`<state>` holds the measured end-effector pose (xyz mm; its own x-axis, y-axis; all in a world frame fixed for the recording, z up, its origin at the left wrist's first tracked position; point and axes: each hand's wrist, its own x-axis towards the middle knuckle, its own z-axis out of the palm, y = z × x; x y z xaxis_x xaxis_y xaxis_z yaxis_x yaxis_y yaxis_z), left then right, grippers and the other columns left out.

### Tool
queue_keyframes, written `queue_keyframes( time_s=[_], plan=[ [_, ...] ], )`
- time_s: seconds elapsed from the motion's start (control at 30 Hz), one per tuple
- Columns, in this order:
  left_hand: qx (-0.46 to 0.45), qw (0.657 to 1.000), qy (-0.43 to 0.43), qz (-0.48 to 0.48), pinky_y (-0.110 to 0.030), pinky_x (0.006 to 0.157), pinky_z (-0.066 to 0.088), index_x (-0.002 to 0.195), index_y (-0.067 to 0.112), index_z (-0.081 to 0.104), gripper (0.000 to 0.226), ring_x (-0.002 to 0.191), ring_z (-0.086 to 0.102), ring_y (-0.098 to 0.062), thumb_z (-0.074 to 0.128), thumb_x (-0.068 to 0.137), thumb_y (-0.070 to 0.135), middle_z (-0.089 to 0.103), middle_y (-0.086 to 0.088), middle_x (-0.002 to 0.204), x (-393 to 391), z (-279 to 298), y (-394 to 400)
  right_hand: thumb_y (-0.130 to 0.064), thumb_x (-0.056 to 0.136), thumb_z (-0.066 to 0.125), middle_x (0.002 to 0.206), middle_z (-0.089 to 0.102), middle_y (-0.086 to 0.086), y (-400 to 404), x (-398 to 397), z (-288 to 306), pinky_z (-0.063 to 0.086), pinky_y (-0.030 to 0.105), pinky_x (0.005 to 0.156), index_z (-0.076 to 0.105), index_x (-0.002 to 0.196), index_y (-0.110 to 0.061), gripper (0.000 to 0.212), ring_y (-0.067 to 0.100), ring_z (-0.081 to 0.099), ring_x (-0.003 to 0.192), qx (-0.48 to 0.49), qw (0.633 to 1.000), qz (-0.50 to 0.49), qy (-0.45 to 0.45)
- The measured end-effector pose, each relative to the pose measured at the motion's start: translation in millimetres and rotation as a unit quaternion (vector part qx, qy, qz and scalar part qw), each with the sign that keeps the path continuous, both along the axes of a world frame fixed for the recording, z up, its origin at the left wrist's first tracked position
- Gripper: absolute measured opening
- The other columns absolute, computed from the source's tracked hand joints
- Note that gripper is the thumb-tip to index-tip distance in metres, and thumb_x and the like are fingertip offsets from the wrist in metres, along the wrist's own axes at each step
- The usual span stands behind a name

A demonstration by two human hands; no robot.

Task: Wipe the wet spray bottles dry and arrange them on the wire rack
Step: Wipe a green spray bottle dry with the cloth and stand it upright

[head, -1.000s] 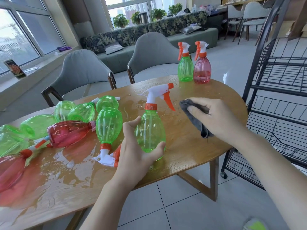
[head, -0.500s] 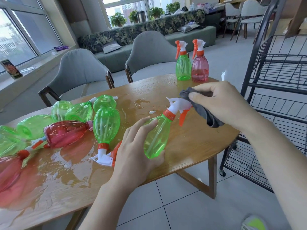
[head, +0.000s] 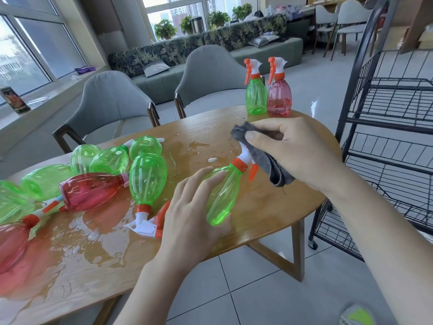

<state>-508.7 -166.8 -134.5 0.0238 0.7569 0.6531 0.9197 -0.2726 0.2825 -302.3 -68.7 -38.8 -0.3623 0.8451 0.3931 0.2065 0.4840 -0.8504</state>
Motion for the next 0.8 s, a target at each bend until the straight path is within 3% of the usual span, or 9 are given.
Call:
queue_keyframes(
  time_s=[0.13,0.23,0.37,0.47,0.63,0.8],
  plan=[
    [-0.018,0.992,-0.128,0.012,-0.007,0.112,0.031,0.148,0.041,0.046,0.093,0.142,0.048,-0.003,0.094,0.071,0.019,0.052,0.017,0.148,1,2,-2,-0.021,0.101,0.067,0.095,0.08,-0.008,-5,-9,-15,0.058,0.047,0.095,0.076,0.099,-0.035,0.017,0.01,0.074,0.095,-0.044,0.991,-0.023,0.123],
    [-0.031,0.981,-0.189,0.02,-0.001,0.112,0.025,0.156,0.034,0.041,0.096,0.142,0.036,0.016,0.093,0.077,0.022,0.047,0.021,0.152,2,4,-3,-0.023,0.1,0.067,0.087,0.079,0.001,-11,-18,-30,0.059,0.046,0.084,0.077,0.089,-0.028,0.015,0.016,0.075,0.084,-0.122,0.986,-0.039,0.105],
    [-0.051,0.977,-0.205,0.025,0.002,0.111,0.021,0.162,0.027,0.036,0.099,0.139,0.028,0.026,0.092,0.08,0.027,0.042,0.019,0.154,6,3,-2,-0.019,0.1,0.067,0.077,0.077,-0.005,-18,-34,-42,0.054,0.033,0.073,0.075,0.087,-0.021,0.015,0.011,0.074,0.074,-0.219,0.969,-0.013,0.114],
    [-0.057,0.979,-0.196,0.021,0.0,0.113,0.021,0.163,0.026,0.035,0.1,0.141,0.029,0.023,0.092,0.08,0.029,0.042,0.021,0.153,6,1,-1,-0.018,0.1,0.067,0.077,0.076,0.003,-17,-42,-42,0.052,0.033,0.073,0.075,0.081,-0.017,0.02,0.016,0.072,0.071,-0.267,0.949,-0.027,0.169],
    [-0.049,0.984,-0.17,0.013,-0.008,0.118,0.027,0.161,0.024,0.04,0.1,0.147,0.04,-0.003,0.094,0.077,0.023,0.046,0.013,0.154,5,-2,1,-0.017,0.101,0.066,0.077,0.077,0.004,-19,-49,-40,0.053,0.033,0.073,0.075,0.078,-0.016,0.025,0.019,0.073,0.07,-0.305,0.922,-0.034,0.235],
    [-0.042,0.986,-0.16,-0.033,-0.007,0.115,0.029,0.149,0.044,0.041,0.094,0.146,0.041,0.002,0.096,0.074,0.026,0.05,0.011,0.153,0,2,-1,-0.018,0.102,0.062,0.076,0.07,0.009,-22,-49,-41,0.049,0.03,0.066,0.07,0.079,-0.011,0.025,0.02,0.067,0.07,-0.315,0.915,-0.031,0.249]
  ],
)
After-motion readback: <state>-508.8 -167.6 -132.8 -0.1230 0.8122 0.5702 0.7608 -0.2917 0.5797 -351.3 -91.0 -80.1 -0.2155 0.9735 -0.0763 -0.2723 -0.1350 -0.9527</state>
